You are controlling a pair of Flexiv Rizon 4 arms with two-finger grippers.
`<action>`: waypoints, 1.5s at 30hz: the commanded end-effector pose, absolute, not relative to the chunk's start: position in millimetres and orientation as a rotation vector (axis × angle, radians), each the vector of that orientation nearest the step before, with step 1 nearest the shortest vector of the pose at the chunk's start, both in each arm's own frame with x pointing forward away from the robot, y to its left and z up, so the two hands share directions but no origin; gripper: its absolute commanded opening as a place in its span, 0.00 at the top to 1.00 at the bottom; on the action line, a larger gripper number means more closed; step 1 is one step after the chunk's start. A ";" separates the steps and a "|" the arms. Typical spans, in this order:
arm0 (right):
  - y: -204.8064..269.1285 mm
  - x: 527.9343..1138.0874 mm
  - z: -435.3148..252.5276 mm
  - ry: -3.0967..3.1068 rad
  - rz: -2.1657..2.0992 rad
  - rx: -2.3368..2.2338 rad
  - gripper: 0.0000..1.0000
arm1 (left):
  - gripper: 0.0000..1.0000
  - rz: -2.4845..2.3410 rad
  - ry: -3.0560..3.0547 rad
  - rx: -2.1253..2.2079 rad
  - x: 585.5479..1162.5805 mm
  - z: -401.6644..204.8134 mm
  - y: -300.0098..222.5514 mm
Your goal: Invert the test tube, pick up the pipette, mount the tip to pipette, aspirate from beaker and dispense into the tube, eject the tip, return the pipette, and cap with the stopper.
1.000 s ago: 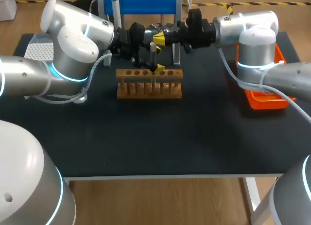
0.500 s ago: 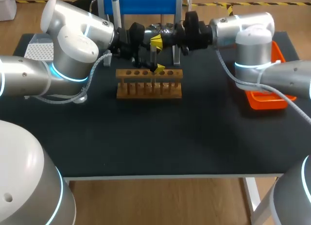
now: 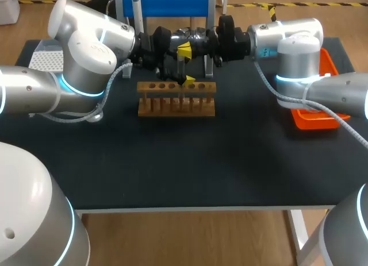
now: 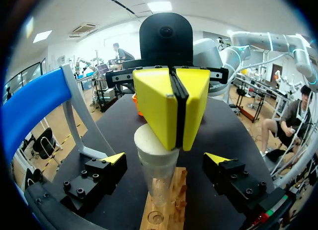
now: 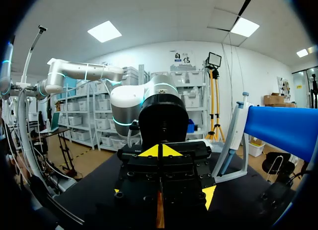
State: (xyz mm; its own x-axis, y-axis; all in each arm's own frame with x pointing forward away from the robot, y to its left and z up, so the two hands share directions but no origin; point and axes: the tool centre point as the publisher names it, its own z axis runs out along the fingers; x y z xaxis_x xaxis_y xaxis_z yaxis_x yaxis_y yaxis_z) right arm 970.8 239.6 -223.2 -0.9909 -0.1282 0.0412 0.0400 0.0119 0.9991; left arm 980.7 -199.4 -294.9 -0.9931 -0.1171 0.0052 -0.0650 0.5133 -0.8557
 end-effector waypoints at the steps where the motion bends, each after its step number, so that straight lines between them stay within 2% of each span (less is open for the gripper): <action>1: 233.0 969.2 -213.4 -2.135 -2.161 0.113 1.00 | 0.00 -1.515 2.692 -0.160 982.2 -294.5 -199.4; 5: 223.3 968.3 -196.8 -2.171 -2.164 0.147 1.00 | 0.00 -1.515 2.692 -0.160 982.2 -294.5 -199.4; 7: 215.8 967.4 -190.5 -2.200 -2.165 0.157 0.58 | 0.00 -1.515 2.692 -0.160 982.2 -294.5 -199.4; 8: 211.6 967.1 -188.4 -2.210 -2.165 0.162 0.43 | 0.00 -1.515 2.692 -0.160 982.2 -294.5 -199.4; 9: 206.5 966.6 -186.3 -2.229 -2.164 0.167 0.00 | 0.00 -1.515 2.692 -0.160 982.2 -294.5 -199.4; 23: 133.2 961.9 -208.2 -2.506 -2.064 0.070 0.00 | 0.00 -1.515 2.692 -0.160 982.2 -294.5 -199.4; 33: 131.3 961.7 -210.4 -2.535 -2.068 0.054 0.00 | 0.00 -1.515 2.692 -0.160 982.2 -294.5 -199.4; 45: 131.3 961.7 -210.4 -2.535 -2.068 0.054 0.00 | 0.00 -1.475 2.645 -0.255 979.1 -291.7 -166.5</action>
State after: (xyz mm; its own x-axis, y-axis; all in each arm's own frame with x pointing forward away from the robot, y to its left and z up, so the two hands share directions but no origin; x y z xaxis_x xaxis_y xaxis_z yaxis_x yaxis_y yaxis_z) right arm 962.4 131.7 -211.0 -0.9910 0.0555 -0.1214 -0.1079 0.2027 0.9733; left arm 988.7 -175.0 -296.4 -0.9836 -0.1806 -0.0014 -0.0944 0.5208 -0.8484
